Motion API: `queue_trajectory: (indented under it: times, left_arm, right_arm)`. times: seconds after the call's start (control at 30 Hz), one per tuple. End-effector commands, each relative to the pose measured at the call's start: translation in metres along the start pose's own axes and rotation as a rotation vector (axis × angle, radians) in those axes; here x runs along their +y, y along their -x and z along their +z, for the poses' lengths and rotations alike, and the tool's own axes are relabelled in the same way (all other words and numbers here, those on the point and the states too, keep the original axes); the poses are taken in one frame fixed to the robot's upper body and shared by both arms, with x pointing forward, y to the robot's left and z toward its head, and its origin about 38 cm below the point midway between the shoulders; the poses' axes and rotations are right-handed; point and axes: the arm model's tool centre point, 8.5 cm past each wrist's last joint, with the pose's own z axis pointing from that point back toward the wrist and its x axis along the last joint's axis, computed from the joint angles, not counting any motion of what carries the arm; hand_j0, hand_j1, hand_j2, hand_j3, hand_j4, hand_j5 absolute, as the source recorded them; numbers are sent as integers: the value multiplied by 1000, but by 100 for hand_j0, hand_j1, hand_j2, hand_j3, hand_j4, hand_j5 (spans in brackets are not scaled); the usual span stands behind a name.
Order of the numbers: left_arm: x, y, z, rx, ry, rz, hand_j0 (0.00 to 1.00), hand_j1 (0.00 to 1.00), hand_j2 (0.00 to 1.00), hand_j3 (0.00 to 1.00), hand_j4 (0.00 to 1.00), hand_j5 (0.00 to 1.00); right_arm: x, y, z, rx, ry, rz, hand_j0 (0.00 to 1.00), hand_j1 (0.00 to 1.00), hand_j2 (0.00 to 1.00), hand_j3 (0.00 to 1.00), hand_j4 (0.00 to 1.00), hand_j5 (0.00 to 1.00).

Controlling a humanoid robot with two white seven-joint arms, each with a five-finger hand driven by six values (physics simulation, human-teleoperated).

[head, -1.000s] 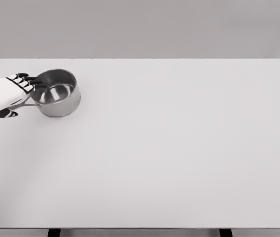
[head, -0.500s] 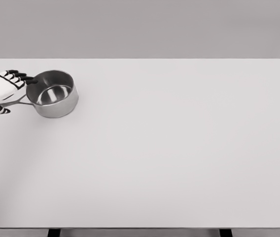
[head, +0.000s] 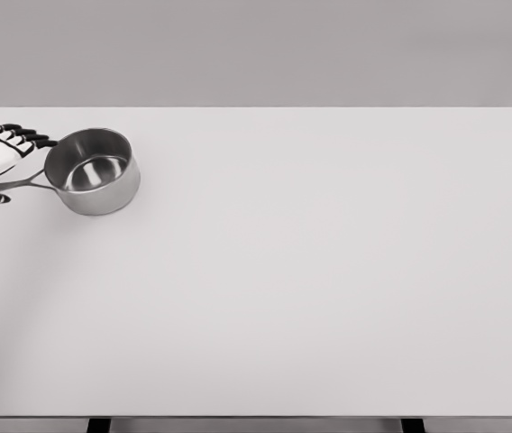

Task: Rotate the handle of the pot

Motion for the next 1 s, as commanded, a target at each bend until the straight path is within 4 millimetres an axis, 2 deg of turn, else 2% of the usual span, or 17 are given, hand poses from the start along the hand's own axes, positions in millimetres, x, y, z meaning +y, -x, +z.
queue_trajectory:
  times: [0.0, 0.23, 0.63, 0.97]
  left_arm:
    - [-2, 4, 1, 11, 2, 12, 100, 100, 100, 100, 100, 100]
    - [-2, 12, -6, 37, -11, 44, 100, 100, 100, 100, 100, 100]
    - [-12, 27, -17, 91, -9, 121, 100, 100, 100, 100, 100, 100]
    - [-7, 37, -21, 119, -21, 141, 100, 100, 100, 100, 100, 100]
  right_arm:
    - [0, 0, 0, 1, 0, 0, 100, 100, 100, 100, 100, 100]
    - [0, 0, 0, 1, 0, 0, 100, 100, 100, 100, 100, 100]
    - [0, 0, 0, 1, 0, 0, 100, 100, 100, 100, 100, 100]
    - [0, 0, 0, -1, 0, 0, 100, 100, 100, 100, 100, 100]
